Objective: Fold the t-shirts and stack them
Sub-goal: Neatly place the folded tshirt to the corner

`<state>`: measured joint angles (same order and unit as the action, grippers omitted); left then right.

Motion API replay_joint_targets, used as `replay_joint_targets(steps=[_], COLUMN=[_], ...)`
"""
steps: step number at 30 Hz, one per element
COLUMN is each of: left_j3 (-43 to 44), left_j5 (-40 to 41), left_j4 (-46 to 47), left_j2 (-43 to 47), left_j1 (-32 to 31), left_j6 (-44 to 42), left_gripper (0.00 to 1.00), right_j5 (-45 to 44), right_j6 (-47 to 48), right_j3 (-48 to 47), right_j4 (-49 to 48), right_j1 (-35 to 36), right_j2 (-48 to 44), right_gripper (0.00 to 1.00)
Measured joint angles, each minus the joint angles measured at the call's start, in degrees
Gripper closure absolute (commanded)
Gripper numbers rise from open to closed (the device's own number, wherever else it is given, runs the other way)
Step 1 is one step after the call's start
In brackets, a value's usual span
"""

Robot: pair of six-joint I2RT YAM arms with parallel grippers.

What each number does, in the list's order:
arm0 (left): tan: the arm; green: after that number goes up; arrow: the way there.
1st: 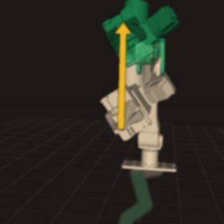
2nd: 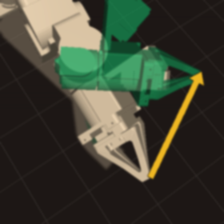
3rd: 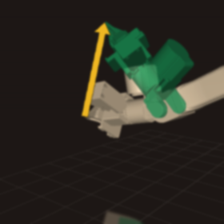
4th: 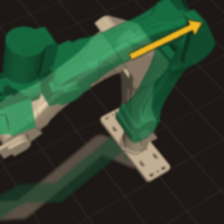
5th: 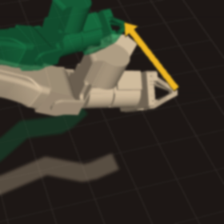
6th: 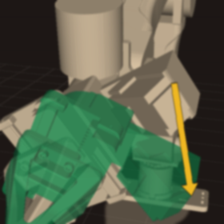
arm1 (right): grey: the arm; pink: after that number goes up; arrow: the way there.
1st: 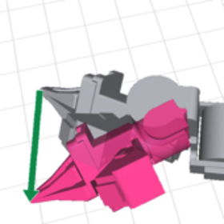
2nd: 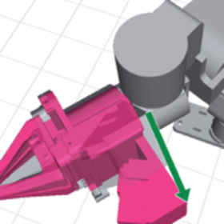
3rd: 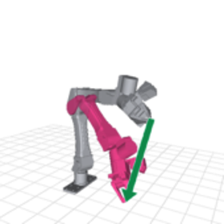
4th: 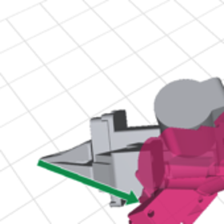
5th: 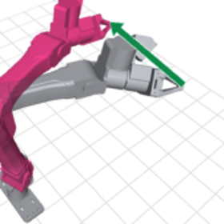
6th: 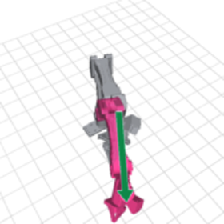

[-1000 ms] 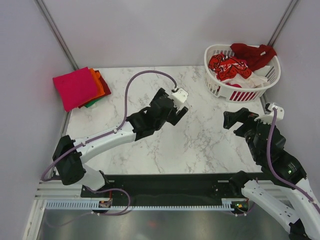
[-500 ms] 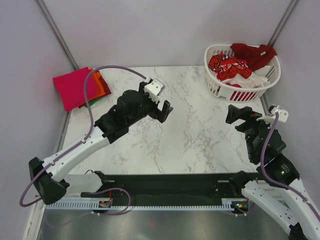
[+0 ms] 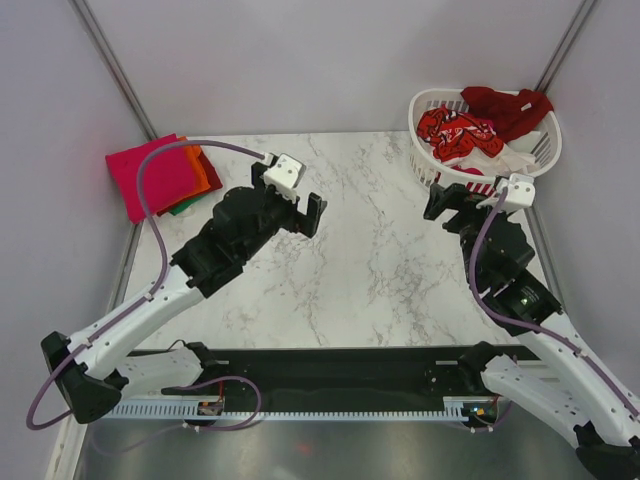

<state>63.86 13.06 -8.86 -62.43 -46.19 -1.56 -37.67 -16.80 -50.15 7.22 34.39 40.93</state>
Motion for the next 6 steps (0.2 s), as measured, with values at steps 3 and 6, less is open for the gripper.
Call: replay_joint_targets(steps=[3,6], left_j3=[-0.44,-0.50], left_j5=[1.46,2.58], left_j4=[0.02,0.09], left_j2=[0.55,0.68], left_j1=[0.00,0.00], left_j6=[-0.04,-0.13], left_gripper=[0.02,0.03], right_j5=[0.83,1.88], right_j6=[0.24,0.42], right_j3=[-0.44,-0.46], right_j4=[-1.75,-2.97], right_j1=[0.00,0.00], right_j2=[2.10,3.45], right_gripper=[0.02,0.02])
